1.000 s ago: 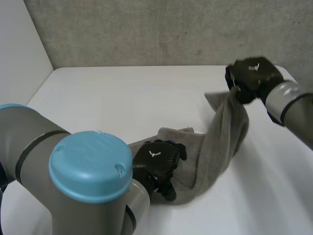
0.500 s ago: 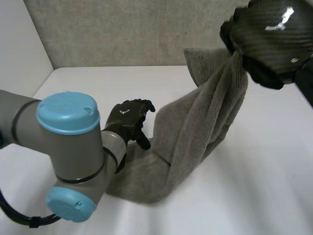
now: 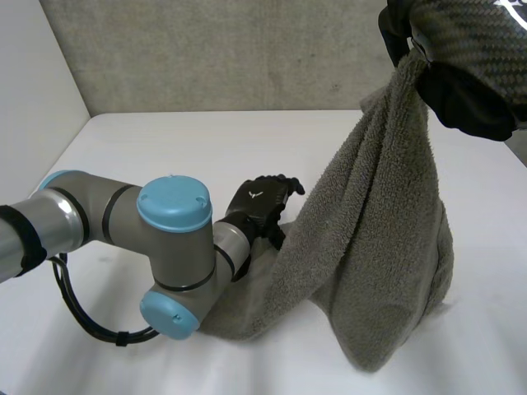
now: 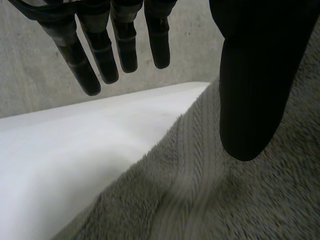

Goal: Fold the laundry

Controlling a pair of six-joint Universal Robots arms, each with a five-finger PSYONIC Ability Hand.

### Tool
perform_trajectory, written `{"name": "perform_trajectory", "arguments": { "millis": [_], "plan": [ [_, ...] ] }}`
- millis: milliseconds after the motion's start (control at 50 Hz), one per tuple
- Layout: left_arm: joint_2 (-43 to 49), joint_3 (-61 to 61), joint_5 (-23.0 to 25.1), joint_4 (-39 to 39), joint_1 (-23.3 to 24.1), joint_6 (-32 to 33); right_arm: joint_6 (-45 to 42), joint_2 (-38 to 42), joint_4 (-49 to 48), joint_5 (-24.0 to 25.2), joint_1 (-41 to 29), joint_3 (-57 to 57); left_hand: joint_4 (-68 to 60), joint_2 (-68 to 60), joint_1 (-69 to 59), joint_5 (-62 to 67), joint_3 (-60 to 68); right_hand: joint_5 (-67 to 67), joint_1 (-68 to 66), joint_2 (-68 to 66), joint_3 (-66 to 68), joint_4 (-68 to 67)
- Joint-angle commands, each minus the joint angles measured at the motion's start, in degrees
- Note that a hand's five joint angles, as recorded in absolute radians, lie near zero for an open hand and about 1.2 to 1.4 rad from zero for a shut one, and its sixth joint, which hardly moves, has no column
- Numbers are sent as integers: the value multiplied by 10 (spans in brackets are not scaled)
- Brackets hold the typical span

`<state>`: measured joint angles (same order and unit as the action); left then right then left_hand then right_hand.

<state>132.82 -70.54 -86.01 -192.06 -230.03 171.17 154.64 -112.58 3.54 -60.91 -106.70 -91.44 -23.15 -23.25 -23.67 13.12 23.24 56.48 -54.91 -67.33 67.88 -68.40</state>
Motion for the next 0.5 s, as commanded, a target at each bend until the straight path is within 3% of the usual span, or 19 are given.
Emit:
{"name": "perform_trajectory", "arguments": {
  "millis": [20,60,80,120,180,200,220,240,260,300,320,340,380,400,440,500],
  "plan": [
    [8,32,37,0,0,-6,-2,1,0,2,0,-5,0,1,5,0,-1,135,-251,-127,121,-116],
    [18,33,110,4,0,-7,-2,2,-1,3,0,-7,-5,-4,0,5,4,135,-251,-127,121,-116],
    [18,33,110,4,0,-7,-2,2,-1,3,0,-7,-5,-4,0,5,4,135,-251,-127,121,-116],
    [37,37,201,13,0,-9,-2,5,-5,3,0,-9,-19,-18,-13,19,18,135,-251,-127,121,-116],
    [40,35,238,23,1,-9,-3,10,-6,3,2,-13,-27,-26,-22,27,26,135,-251,-127,121,-116],
    [43,37,262,34,0,-8,-3,10,-6,3,2,-13,-72,-71,-67,72,71,135,-251,-127,121,-116],
    [45,43,266,41,0,-7,-3,11,-8,3,5,-15,-239,-238,-234,239,238,135,-251,-127,121,-116],
    [45,43,266,42,0,-7,-3,11,-8,3,5,-15,-241,-240,-235,241,240,135,-251,-127,121,-116],
    [46,50,256,43,0,-7,-4,14,-9,4,9,-15,-552,-551,-547,552,551,135,-251,-127,121,-116],
    [46,58,232,42,-2,-5,-4,19,-9,7,9,-14,-568,-567,-563,569,568,135,-251,-127,121,-116],
    [44,69,193,42,-9,-2,-4,24,-9,13,9,-11,-568,-567,-563,569,568,135,-251,-127,121,-116],
    [44,69,193,42,-9,-2,-6,32,-10,20,10,-8,-568,-567,-563,569,568,135,-251,-127,121,-116],
    [37,97,99,42,-33,4,-10,41,-12,26,11,-3,-568,-567,-563,569,568,135,-251,-127,121,-116],
    [37,97,99,42,-33,4,-10,41,-12,26,11,-3,-568,-567,-563,569,568,135,-251,-127,121,-116],
    [22,129,24,42,-57,21,-11,75,-32,26,16,9,-568,-567,-563,569,568,135,-251,-127,121,-116],
    [10,148,-6,39,-73,37,-8,122,-66,17,18,33,-568,-567,-563,569,568,135,-251,-127,121,-116]
  ]
}}
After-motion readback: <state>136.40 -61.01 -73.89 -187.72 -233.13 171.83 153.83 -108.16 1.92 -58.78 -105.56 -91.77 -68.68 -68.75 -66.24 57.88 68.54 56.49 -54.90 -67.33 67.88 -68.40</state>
